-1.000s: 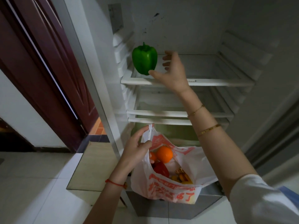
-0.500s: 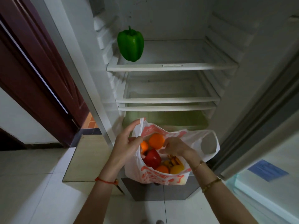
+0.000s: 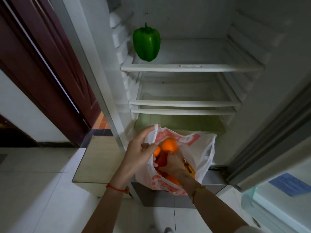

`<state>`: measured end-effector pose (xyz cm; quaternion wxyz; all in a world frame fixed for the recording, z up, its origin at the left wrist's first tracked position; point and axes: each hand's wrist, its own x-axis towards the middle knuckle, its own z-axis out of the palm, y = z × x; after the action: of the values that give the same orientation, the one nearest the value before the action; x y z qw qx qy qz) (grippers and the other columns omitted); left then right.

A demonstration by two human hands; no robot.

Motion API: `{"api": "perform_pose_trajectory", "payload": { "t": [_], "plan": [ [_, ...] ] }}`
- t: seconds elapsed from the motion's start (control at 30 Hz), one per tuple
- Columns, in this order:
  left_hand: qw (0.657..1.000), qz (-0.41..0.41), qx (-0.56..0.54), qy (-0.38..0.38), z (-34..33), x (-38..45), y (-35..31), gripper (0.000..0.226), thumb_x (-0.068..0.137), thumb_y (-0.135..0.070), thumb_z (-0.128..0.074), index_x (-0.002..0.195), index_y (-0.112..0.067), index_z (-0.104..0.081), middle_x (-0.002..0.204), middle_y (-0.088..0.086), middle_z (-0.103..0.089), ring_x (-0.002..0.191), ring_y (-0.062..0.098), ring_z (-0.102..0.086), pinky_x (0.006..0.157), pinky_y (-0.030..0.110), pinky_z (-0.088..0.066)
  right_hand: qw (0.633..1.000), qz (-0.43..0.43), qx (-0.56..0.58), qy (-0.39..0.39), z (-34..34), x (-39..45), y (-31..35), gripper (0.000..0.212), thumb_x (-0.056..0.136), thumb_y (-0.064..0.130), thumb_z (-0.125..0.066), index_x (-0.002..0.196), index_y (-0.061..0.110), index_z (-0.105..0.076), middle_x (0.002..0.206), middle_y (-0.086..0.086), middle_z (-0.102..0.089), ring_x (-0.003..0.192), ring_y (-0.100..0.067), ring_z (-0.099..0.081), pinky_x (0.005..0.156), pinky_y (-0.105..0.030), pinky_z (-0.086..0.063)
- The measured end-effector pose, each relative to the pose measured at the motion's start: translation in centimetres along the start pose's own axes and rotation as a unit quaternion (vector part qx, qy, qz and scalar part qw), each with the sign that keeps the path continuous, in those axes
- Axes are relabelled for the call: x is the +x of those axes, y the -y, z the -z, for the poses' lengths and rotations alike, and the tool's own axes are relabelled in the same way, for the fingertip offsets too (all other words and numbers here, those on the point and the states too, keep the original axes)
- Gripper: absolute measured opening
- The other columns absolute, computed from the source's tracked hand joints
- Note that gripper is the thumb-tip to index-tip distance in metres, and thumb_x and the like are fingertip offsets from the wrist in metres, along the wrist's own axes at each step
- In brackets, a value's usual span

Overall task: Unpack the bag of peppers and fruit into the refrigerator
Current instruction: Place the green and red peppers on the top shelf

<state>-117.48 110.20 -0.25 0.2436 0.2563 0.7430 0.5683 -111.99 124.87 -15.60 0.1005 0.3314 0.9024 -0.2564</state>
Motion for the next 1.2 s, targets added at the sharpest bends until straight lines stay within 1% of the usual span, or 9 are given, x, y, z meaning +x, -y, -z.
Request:
{"api": "perform_pose_trajectory", "payload": {
  "t": [0.2, 0.3, 0.5, 0.6, 0.7, 0.83, 1.0, 1.13, 1.2],
  "plan": [
    [1.0, -0.01, -0.012, -0.012, 0.1, 0.9, -0.1, 0.058, 0.089, -0.005, -0.057, 0.134, -0.04, -0.048, 0.128, -0.007, -0.061, 0.085, 0.042, -0.066, 0.075, 0.05, -0.059, 0.996, 0.032, 0.084, 0.024, 3.8, -0.5, -1.2, 0.073, 0.072, 0.05, -0.078, 0.131, 0.024, -0.044, 0.118, 0.004, -0.058, 0.114, -0.018, -0.057, 0.089, -0.023, -0.042],
    [0.999, -0.015, -0.037, -0.017, 0.2, 1.7, -0.2, 0.057, 0.09, -0.003, -0.056, 0.137, -0.036, -0.049, 0.131, -0.003, -0.06, 0.089, 0.025, -0.072, 0.077, 0.045, -0.061, 0.971, 0.082, 0.224, 0.004, 8.1, -1.9, -1.2, 0.047, 0.072, 0.03, -0.084, 0.107, 0.032, -0.052, 0.103, 0.015, -0.06, 0.099, -0.004, -0.06, 0.079, -0.009, -0.045],
    [0.999, -0.023, -0.01, -0.031, 0.2, 3.5, -0.4, 0.059, 0.083, -0.013, -0.059, 0.136, -0.036, -0.051, 0.141, -0.01, -0.052, 0.126, 0.009, -0.053, 0.101, 0.042, -0.05, 0.91, 0.149, 0.385, -0.045, 18.7, -4.1, 1.0, 0.055, 0.074, 0.029, -0.084, 0.119, 0.014, -0.057, 0.113, 0.001, -0.064, 0.105, -0.017, -0.064, 0.081, -0.021, -0.055],
    [0.999, -0.03, -0.004, -0.031, 0.1, 4.1, -0.7, 0.059, 0.086, 0.0, -0.056, 0.135, -0.033, -0.052, 0.132, -0.017, -0.054, 0.102, -0.018, -0.055, 0.087, 0.02, -0.052, 0.881, 0.202, 0.413, -0.111, 23.6, -4.5, 3.2, 0.057, 0.075, 0.027, -0.081, 0.125, 0.015, -0.056, 0.119, -0.003, -0.065, 0.109, -0.016, -0.063, 0.093, -0.027, -0.052],
    [0.999, -0.03, -0.004, -0.029, 0.0, 4.1, -1.1, 0.06, 0.087, 0.002, -0.054, 0.123, -0.046, -0.052, 0.115, -0.027, -0.056, 0.071, -0.012, -0.06, 0.071, 0.02, -0.056, 0.859, 0.243, 0.402, -0.203, 27.5, -4.2, 5.8, 0.057, 0.078, 0.029, -0.08, 0.127, 0.015, -0.056, 0.116, 0.0, -0.065, 0.102, -0.01, -0.063, 0.085, -0.018, -0.051],
    [0.999, -0.026, -0.013, -0.027, 0.1, 4.3, -1.0, 0.067, 0.086, 0.003, -0.054, 0.108, -0.06, -0.051, 0.119, -0.03, -0.054, 0.064, 0.024, -0.064, 0.07, 0.042, -0.058, 0.842, 0.253, 0.345, -0.329, 31.1, -1.8, 9.1, 0.066, 0.076, 0.04, -0.08, 0.13, 0.015, -0.052, 0.123, -0.001, -0.06, 0.103, -0.009, -0.061, 0.08, -0.012, -0.05],
    [0.999, -0.028, -0.015, -0.027, 0.1, 4.3, -1.1, 0.066, 0.086, 0.002, -0.055, 0.112, -0.058, -0.052, 0.128, -0.021, -0.051, 0.077, -0.004, -0.059, 0.076, 0.041, -0.061, 0.867, 0.228, 0.255, -0.362, 32.2, 3.1, 11.4, 0.071, 0.074, 0.038, -0.081, 0.131, 0.008, -0.05, 0.128, -0.009, -0.054, 0.115, -0.022, -0.055, 0.093, -0.03, -0.05],
    [0.999, -0.018, -0.021, -0.021, 0.2, 4.3, -1.3, 0.067, 0.087, 0.003, -0.054, 0.104, -0.061, -0.053, 0.123, -0.02, -0.054, 0.085, 0.018, -0.068, 0.071, 0.037, -0.06, 0.879, 0.21, 0.252, -0.345, 31.8, 4.9, 11.7, 0.074, 0.074, 0.037, -0.081, 0.134, 0.008, -0.047, 0.133, -0.01, -0.051, 0.12, -0.024, -0.052, 0.097, -0.03, -0.048],
    [0.999, -0.018, -0.019, -0.024, 0.2, 4.4, -1.3, 0.065, 0.087, 0.003, -0.054, 0.109, -0.059, -0.05, 0.123, -0.021, -0.053, 0.079, 0.013, -0.066, 0.071, 0.035, -0.061, 0.878, 0.214, 0.256, -0.343, 31.7, 5.2, 11.6, 0.074, 0.076, 0.037, -0.08, 0.135, 0.008, -0.045, 0.135, -0.01, -0.049, 0.121, -0.024, -0.051, 0.096, -0.028, -0.047]
  ]
}}
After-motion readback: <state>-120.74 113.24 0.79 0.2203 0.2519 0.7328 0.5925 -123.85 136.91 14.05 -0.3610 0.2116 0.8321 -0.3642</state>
